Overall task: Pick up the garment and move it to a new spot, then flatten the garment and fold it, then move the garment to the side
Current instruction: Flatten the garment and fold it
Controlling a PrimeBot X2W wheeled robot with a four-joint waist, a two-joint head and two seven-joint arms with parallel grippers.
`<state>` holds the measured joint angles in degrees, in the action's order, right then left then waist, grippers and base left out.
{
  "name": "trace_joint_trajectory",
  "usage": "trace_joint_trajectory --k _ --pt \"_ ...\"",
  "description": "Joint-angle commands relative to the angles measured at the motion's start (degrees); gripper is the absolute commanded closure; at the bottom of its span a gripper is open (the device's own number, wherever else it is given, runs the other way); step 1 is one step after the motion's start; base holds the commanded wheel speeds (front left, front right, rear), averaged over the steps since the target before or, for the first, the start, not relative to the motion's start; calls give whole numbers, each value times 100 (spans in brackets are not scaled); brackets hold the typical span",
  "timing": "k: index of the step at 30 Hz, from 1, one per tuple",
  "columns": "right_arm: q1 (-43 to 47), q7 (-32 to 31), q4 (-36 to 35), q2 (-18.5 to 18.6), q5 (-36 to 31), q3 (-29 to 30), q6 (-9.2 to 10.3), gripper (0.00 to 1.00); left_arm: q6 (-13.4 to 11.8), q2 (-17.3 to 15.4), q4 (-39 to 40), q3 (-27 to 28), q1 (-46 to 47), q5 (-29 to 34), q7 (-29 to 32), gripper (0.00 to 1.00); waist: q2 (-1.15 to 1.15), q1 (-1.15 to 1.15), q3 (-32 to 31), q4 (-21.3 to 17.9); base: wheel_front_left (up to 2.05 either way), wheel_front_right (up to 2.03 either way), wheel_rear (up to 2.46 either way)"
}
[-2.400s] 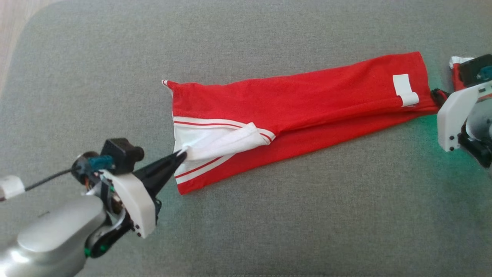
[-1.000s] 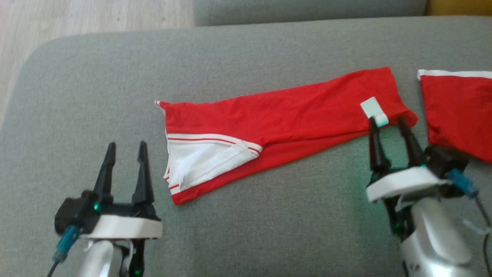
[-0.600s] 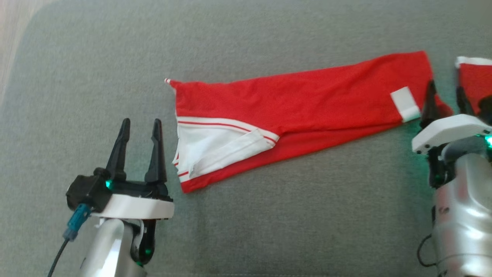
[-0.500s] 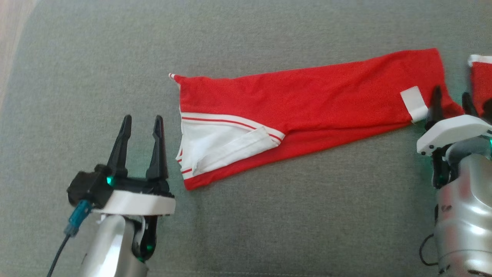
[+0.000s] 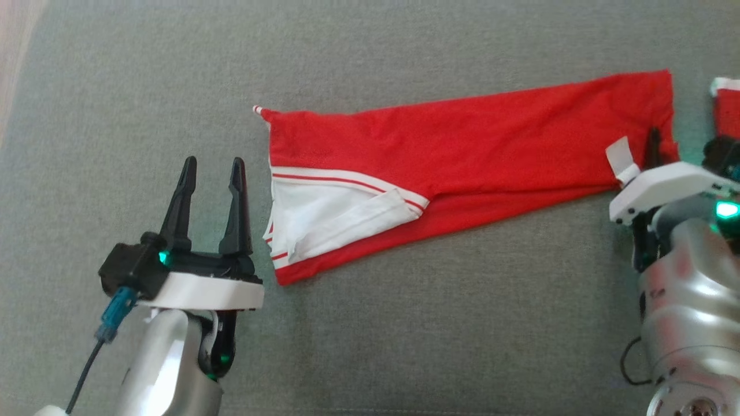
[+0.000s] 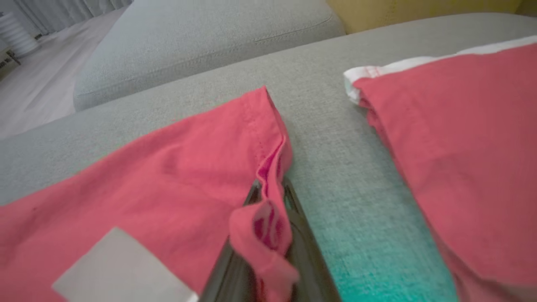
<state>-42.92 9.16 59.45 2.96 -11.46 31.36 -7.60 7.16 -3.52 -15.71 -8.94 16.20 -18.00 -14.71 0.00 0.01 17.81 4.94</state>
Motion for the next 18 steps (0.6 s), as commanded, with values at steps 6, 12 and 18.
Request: trace_joint_trajectory --k 6,12,18 --pt "75 397 -69 -8 143 -152 11 100 32 -131 164 308 -40 -23 -29 0 0 -1 -435 -332 0 0 0" --pt "352 516 -726 -1 185 -231 11 100 32 -118 174 358 -234 -45 -29 0 0 -1 -747 -550 0 0 0" --pt "589 317 -1470 -1 304 -220 11 100 33 -89 190 285 -321 -56 -29 0 0 -1 -871 -510 0 0 0"
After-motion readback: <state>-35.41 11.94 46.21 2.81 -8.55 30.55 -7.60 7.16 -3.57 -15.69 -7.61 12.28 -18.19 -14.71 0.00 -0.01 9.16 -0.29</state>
